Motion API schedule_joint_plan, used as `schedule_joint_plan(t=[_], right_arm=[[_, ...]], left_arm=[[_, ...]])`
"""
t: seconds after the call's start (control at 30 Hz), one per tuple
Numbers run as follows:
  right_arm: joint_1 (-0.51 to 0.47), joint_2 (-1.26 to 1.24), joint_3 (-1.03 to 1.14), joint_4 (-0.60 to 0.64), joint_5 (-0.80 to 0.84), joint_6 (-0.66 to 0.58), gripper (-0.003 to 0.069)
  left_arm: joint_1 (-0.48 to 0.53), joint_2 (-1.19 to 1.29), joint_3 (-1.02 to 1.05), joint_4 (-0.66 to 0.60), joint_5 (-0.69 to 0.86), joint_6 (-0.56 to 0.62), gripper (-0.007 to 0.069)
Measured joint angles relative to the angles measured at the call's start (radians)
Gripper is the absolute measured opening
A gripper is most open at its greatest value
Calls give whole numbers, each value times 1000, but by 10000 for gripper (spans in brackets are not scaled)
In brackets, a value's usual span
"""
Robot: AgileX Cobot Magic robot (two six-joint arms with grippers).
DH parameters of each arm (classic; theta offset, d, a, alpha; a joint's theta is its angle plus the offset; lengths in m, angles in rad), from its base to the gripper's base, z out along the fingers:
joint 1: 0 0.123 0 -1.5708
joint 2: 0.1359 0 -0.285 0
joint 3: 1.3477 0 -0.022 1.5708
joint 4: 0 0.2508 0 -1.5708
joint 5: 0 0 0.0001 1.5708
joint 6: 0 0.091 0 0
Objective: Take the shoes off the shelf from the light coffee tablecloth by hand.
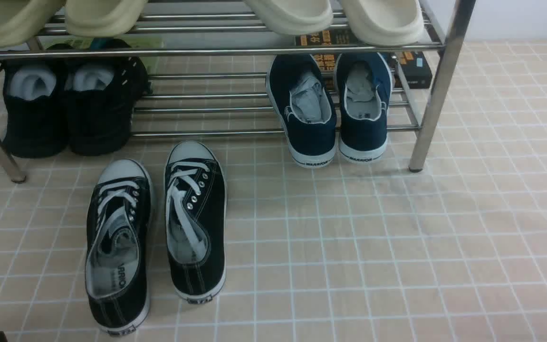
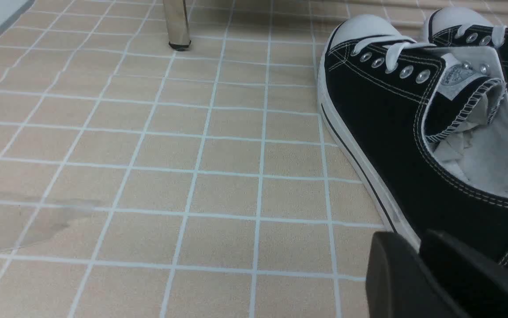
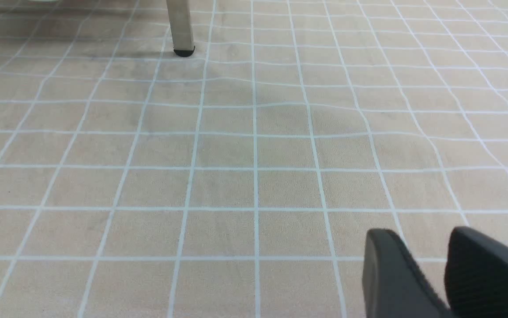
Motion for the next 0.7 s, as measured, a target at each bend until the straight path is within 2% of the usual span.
schedule_joint_plan(t=[0.7], right_arm=[[0,0,0,0,0,0,227]], left_arm=[[0,0,0,0,0,0,139]])
